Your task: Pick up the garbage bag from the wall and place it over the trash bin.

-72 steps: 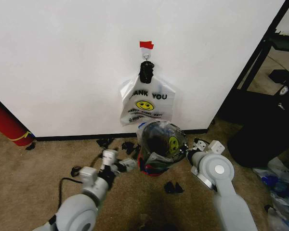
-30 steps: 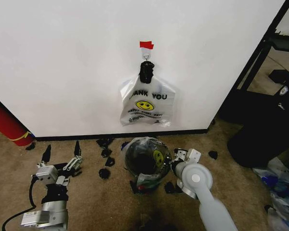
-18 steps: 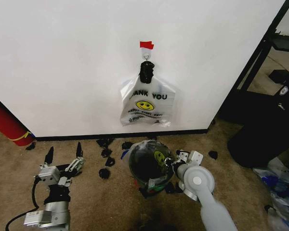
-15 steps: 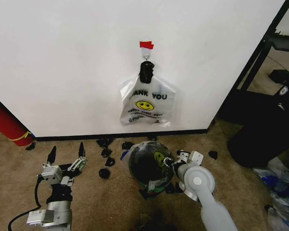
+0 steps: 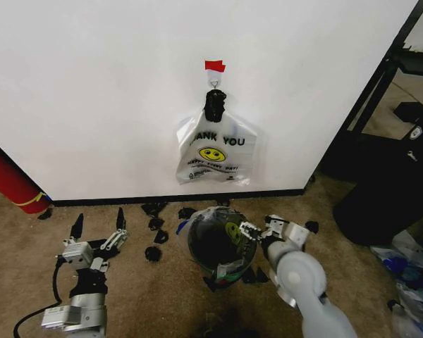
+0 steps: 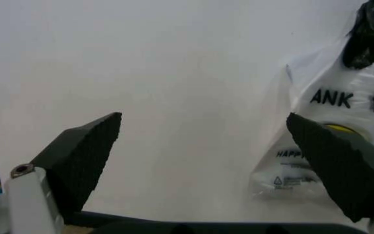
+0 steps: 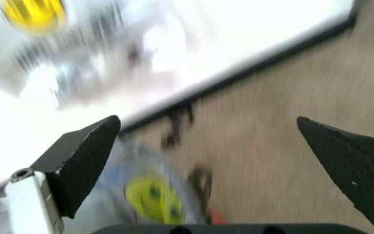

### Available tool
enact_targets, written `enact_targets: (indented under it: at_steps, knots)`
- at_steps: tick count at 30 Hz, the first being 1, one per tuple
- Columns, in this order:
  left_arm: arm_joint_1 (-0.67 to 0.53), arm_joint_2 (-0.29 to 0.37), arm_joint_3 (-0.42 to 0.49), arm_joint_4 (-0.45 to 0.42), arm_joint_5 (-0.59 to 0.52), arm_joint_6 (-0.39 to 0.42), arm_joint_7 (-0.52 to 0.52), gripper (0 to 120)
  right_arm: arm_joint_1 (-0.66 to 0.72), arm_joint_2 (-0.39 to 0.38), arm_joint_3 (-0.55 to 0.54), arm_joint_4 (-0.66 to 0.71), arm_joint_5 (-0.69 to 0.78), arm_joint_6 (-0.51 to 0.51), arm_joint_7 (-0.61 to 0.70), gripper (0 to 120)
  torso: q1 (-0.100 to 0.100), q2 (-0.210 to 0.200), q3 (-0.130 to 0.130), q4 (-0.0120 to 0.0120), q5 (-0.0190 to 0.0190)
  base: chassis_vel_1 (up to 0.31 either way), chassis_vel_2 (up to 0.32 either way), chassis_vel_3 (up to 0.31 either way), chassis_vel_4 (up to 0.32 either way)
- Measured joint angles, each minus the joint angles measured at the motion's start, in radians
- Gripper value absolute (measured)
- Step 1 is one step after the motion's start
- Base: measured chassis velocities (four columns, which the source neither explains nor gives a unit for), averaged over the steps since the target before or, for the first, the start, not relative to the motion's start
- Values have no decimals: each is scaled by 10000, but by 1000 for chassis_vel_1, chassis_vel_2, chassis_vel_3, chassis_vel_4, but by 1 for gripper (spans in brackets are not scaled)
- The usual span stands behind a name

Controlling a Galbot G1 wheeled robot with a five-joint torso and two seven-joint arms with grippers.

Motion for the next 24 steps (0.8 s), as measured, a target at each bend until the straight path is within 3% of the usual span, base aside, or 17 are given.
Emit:
enact_targets:
  at_steps: [4,5,11,17,24]
  knots:
    - [-35,-116,262,-79,166,31,-32,100,-1364,0,508,397,-2131,2482,-1425,100,0,0,0,0,1,0,0,0,0]
    - [-35,-116,262,-79,166,31,-32,100,-1364,0,508,397,-2131,2482,-1425,100,0,0,0,0,1,0,0,0,0]
    - [172,-216,325,-275,481,-28,-48,100,-3230,137,1085,814,-4329,5447,-2545,100,-1,0,-1,1,1,0,0,0,0]
    - [346,-352,338,-277,969,-341,-47,100,-4099,375,1463,1177,-5248,6647,-2957,100,-1,0,0,3,1,0,0,0,0]
    - [417,-481,369,-220,1522,-611,48,100,-4688,387,1963,1544,-5442,7135,-3073,100,-1,0,0,1,0,0,0,0,0]
